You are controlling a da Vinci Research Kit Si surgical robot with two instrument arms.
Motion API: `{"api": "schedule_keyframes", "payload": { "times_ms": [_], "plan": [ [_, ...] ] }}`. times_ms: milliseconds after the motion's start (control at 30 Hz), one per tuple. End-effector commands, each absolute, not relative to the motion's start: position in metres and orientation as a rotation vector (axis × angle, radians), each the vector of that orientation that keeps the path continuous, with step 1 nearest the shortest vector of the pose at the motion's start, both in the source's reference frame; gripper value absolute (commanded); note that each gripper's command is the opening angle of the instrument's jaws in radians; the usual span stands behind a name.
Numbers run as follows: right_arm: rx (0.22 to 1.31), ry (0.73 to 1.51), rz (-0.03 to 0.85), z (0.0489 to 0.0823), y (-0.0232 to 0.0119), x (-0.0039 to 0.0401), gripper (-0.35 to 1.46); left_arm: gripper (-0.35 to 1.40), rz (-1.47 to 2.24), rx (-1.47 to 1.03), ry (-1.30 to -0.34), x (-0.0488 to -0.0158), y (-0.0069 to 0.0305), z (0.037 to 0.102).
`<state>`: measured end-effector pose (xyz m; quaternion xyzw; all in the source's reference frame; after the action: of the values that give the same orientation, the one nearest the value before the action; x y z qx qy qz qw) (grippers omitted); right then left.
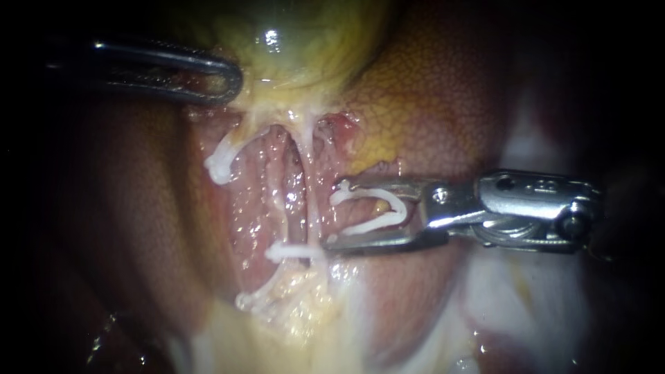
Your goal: Clipping second clip right tube
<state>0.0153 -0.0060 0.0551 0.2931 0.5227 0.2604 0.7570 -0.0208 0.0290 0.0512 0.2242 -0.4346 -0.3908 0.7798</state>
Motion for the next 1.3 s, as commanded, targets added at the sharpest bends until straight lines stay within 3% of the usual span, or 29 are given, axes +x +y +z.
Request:
{"api": "schedule_keyframes", "payload": {
  "times_ms": [33,433,967,1300],
  "plan": [
    [0.642,1.14,0.564,0.0552,-0.0061,0.0155,0.48,-0.35,-0.845,0.484,-0.939,-0.0208,0.029,0.0512],
    [0.704,1.189,0.553,0.0569,-0.0066,0.0179,0.48,-0.35,-0.844,0.482,-0.939,-0.0208,0.0289,0.0514],
    [0.929,1.453,0.434,0.0567,-0.0065,0.0195,0.43,-0.35,-0.844,0.482,-0.939,-0.0208,0.0288,0.0515],
    [0.961,1.452,0.442,0.0558,-0.0062,0.0195,0.33,-0.35,-0.845,0.482,-0.939,-0.0208,0.0288,0.0514]
  ]
}}
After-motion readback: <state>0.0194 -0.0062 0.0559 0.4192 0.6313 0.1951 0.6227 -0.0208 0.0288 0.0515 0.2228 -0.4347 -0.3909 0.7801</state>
